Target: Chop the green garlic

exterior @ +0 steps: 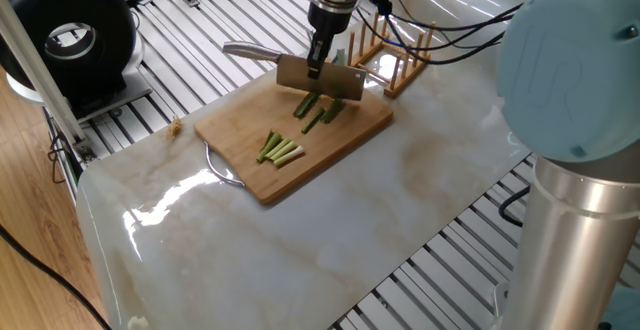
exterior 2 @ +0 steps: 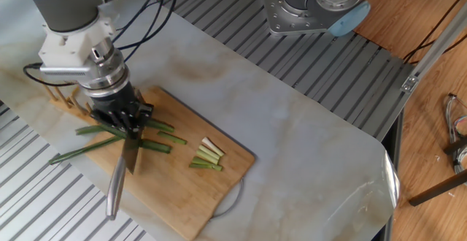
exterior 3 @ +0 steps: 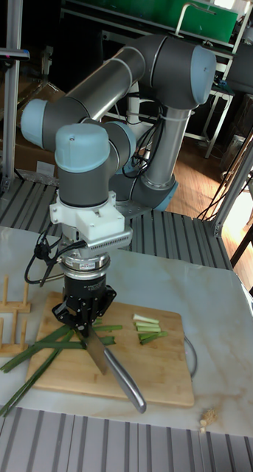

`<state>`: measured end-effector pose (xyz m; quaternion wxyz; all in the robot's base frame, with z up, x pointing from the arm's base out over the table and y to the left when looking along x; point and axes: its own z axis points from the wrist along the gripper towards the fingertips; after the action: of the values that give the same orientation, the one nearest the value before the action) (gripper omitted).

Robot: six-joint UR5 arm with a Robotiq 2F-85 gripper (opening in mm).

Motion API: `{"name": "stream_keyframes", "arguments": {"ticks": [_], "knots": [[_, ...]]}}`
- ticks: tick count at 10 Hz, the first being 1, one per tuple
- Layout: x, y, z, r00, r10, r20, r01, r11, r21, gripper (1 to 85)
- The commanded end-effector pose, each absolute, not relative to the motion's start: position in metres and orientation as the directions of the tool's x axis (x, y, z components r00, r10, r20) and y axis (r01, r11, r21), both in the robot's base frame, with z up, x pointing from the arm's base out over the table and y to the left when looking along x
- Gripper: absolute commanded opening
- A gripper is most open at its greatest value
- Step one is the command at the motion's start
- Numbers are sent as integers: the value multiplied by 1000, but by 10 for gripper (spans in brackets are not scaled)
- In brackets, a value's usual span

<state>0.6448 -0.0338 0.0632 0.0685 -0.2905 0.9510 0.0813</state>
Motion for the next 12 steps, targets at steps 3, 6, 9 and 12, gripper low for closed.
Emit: {"name": "stream_keyframes", "arguments": {"ticks": [3,6,9,12], "knots": [[649,-17,54,-843,-505,-185,-530,838,128,13],[642,-25,62,-847,-513,-143,-530,837,138,13],[632,-28,67,-862,-497,-97,-507,846,165,13],[634,-13,66,-874,-479,-77,-486,861,149,13]]}}
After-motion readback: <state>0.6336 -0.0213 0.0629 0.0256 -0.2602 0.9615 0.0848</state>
